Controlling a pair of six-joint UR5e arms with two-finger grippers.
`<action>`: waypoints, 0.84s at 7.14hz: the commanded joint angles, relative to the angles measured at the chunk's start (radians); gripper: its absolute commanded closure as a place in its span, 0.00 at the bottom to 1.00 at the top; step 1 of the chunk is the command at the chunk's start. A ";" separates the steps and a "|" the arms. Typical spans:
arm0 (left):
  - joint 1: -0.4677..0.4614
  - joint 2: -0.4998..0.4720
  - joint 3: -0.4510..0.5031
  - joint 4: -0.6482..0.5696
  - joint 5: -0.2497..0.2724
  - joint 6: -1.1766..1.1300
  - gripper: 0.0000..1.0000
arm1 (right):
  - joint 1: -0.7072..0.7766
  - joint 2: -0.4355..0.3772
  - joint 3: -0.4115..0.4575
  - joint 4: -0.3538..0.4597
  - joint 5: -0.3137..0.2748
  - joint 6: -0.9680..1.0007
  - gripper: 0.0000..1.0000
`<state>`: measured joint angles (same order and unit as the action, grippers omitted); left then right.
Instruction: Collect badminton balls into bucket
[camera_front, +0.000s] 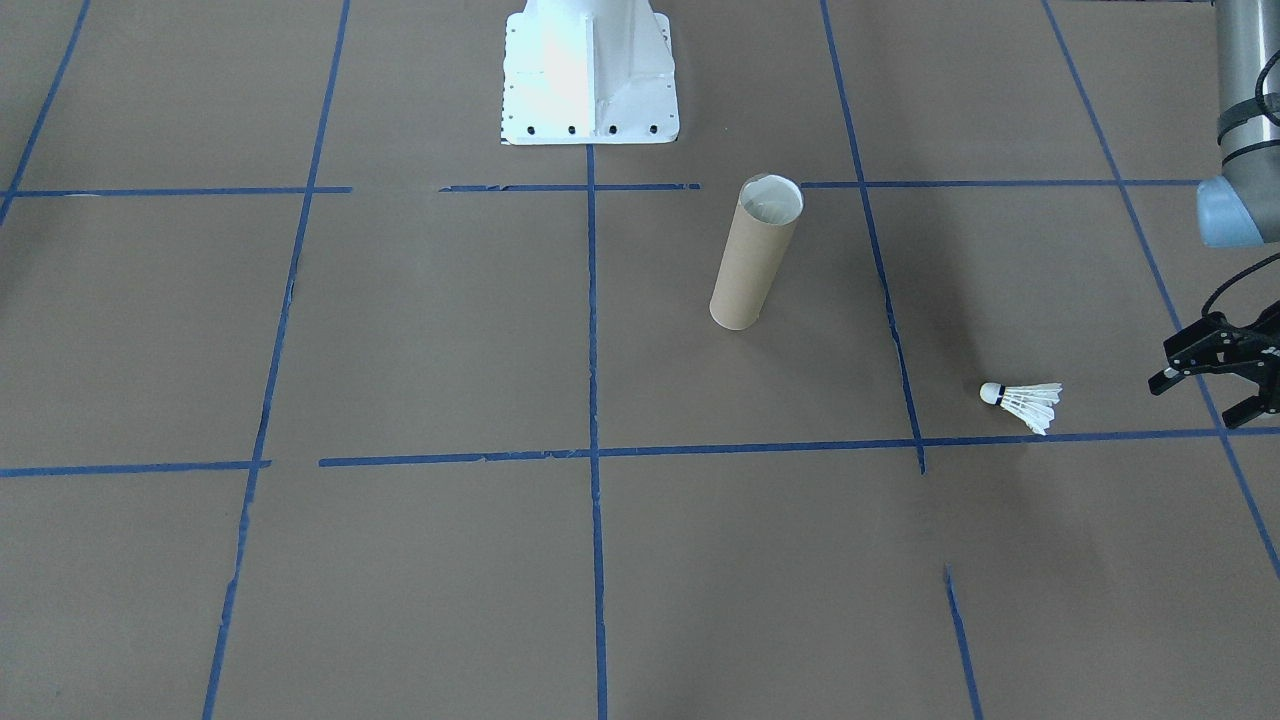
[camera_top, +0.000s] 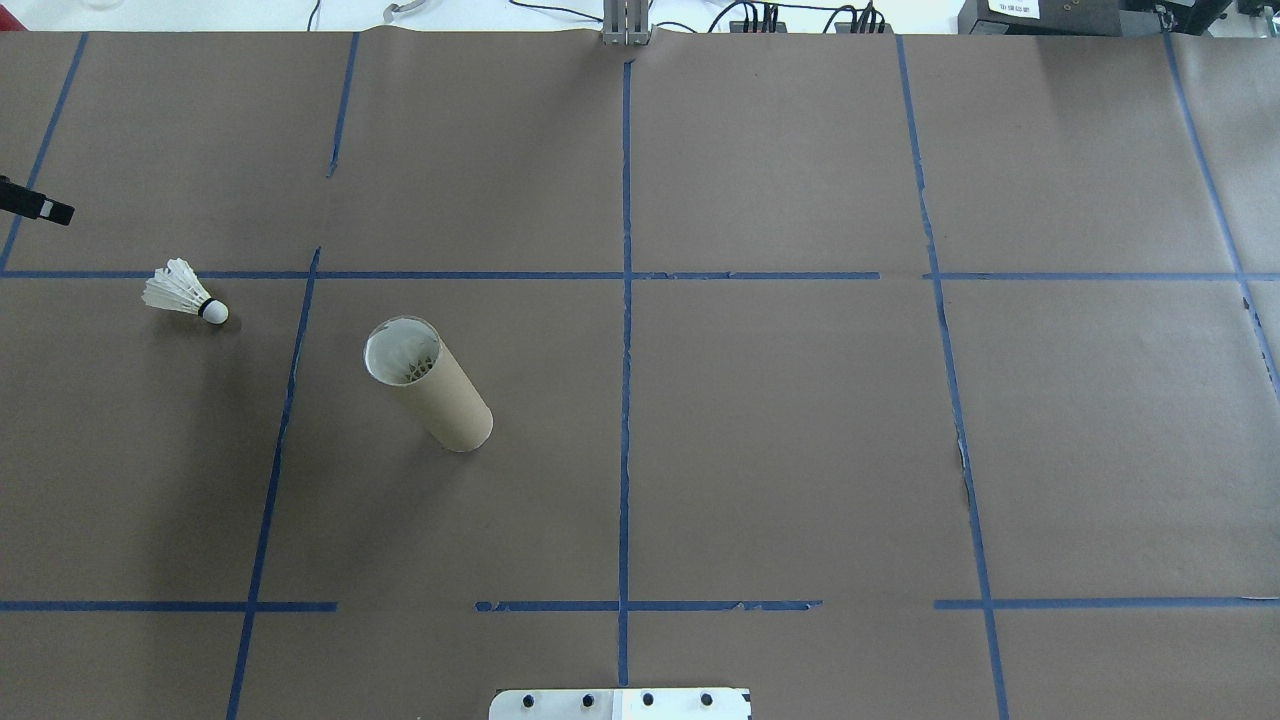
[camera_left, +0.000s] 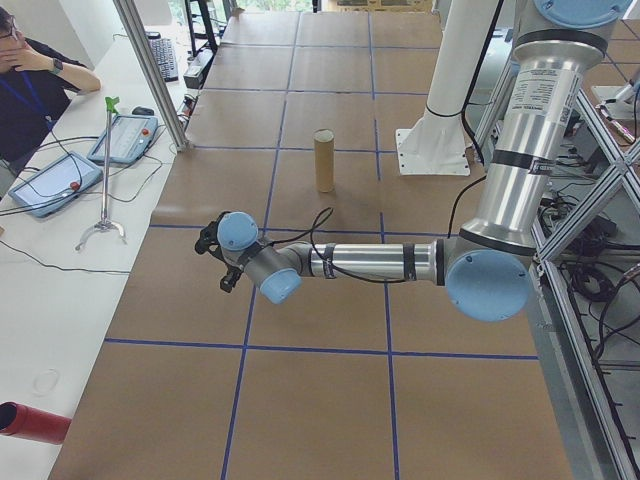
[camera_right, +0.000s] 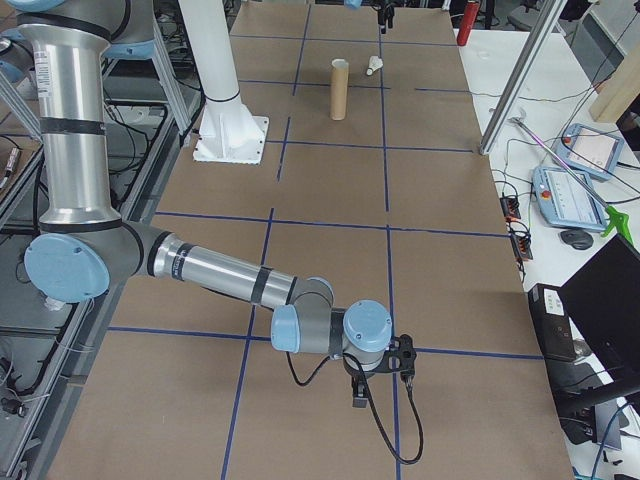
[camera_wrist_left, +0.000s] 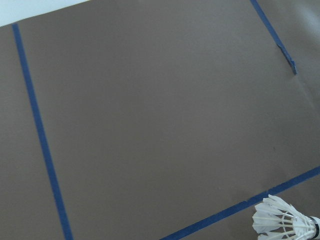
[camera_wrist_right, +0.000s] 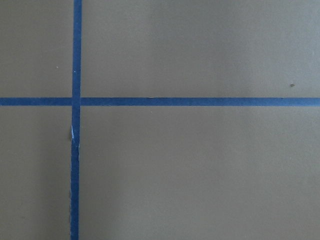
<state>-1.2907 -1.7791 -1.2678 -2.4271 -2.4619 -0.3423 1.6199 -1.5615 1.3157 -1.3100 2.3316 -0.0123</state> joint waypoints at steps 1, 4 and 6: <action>0.010 -0.005 0.045 -0.097 -0.052 -0.068 0.00 | 0.000 0.000 0.000 0.000 0.000 0.000 0.00; 0.080 -0.005 0.094 -0.300 -0.039 -0.372 0.00 | 0.000 0.000 0.000 0.000 0.000 0.002 0.00; 0.175 -0.005 0.113 -0.445 0.106 -0.581 0.00 | 0.000 0.000 0.000 0.000 0.000 0.000 0.00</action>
<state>-1.1715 -1.7840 -1.1655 -2.7820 -2.4363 -0.7899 1.6199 -1.5616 1.3156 -1.3100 2.3317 -0.0119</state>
